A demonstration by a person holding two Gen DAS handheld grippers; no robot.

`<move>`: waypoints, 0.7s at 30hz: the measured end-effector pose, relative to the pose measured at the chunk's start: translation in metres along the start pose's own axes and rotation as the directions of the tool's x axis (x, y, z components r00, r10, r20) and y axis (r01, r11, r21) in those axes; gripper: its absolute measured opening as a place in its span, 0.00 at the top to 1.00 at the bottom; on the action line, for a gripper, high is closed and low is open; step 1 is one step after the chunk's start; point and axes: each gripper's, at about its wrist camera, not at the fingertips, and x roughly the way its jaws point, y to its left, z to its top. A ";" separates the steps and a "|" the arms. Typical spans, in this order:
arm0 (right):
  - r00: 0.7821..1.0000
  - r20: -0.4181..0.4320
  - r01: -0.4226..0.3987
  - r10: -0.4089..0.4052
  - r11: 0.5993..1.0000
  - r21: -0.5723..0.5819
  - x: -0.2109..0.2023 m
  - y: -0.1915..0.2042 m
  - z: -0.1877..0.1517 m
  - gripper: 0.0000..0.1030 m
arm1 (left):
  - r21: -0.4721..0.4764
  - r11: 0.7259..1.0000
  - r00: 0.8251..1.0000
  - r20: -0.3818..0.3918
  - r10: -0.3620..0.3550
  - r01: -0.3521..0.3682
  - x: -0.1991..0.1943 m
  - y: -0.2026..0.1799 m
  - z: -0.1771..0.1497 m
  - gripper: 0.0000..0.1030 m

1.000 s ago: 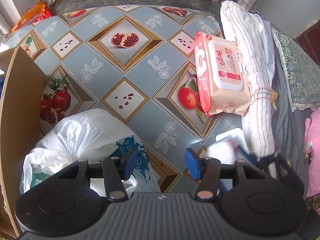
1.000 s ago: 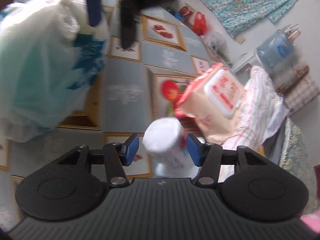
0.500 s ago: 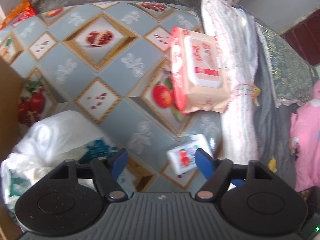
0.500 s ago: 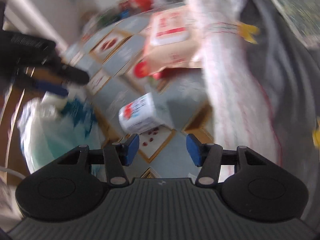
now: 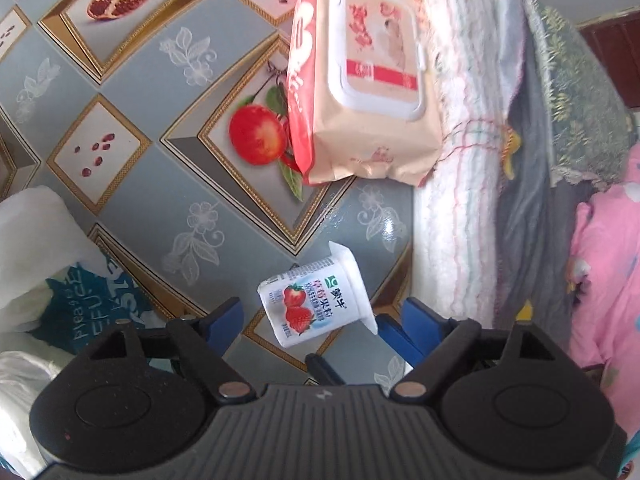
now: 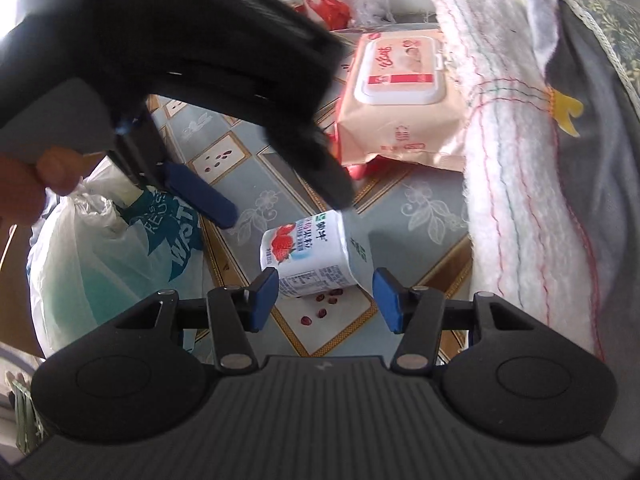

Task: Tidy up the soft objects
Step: 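Grasp the white yogurt cup with the left tool while the right tool pushes it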

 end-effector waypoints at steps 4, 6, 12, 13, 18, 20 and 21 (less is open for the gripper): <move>1.000 -0.003 0.005 -0.005 1.000 -0.011 -0.001 -0.003 -0.006 0.50 | -0.020 0.999 0.999 -0.008 0.034 -0.034 0.012 -0.002 0.003 0.18; 1.000 -0.008 0.008 -0.008 1.000 0.003 -0.003 -0.007 -0.011 0.50 | -0.029 0.998 0.999 -0.011 0.047 -0.047 0.017 -0.001 0.005 0.25; 0.999 -0.034 0.012 -0.009 0.996 0.089 -0.005 -0.018 -0.023 0.50 | -0.081 0.997 1.000 -0.021 0.015 -0.016 0.026 0.004 0.008 0.33; 0.999 -0.038 0.014 -0.010 0.995 0.101 -0.005 -0.019 -0.024 0.50 | -0.086 0.996 1.000 -0.019 0.016 -0.017 0.026 0.004 0.008 0.33; 0.999 -0.044 0.016 -0.010 0.990 0.142 -0.006 -0.020 -0.027 0.50 | -0.119 0.993 1.000 -0.019 0.021 -0.024 0.027 0.005 0.010 0.34; 0.999 -0.046 0.019 -0.012 0.988 0.150 -0.005 -0.020 -0.027 0.50 | -0.136 0.990 1.000 -0.019 0.021 -0.023 0.028 0.006 0.011 0.34; 0.999 -0.046 0.019 -0.012 0.988 0.154 -0.005 -0.021 -0.027 0.50 | -0.139 0.990 1.000 -0.017 0.020 -0.022 0.028 0.007 0.012 0.35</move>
